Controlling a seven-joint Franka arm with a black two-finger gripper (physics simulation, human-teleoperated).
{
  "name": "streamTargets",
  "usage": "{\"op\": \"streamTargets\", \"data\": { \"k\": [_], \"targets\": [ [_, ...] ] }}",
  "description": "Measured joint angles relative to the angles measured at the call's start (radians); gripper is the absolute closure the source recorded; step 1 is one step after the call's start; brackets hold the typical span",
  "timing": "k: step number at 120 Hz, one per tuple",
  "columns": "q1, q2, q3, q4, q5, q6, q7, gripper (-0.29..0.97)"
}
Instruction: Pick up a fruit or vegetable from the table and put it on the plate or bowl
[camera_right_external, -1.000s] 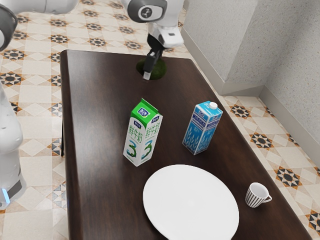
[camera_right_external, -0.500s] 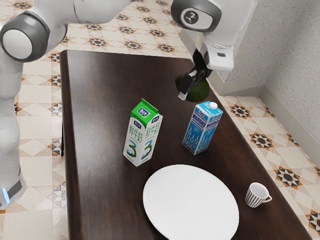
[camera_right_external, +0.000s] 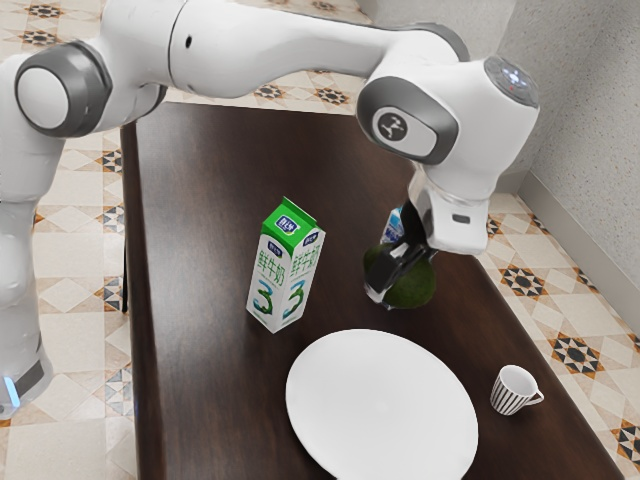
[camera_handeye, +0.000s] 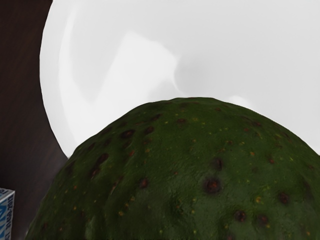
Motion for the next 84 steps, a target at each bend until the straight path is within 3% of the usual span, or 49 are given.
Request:
{"op": "streamTargets", "data": {
  "k": [40, 55, 84],
  "targets": [
    [-0.026, 0.054, -0.015, -0.152, -0.062, 0.134, -0.094, 0.45],
    [-0.029, 0.054, -0.014, -0.159, -0.079, 0.159, -0.119, 0.22],
    [-0.028, 0.054, -0.012, -0.158, -0.094, 0.176, -0.153, 0.11]
  ]
}}
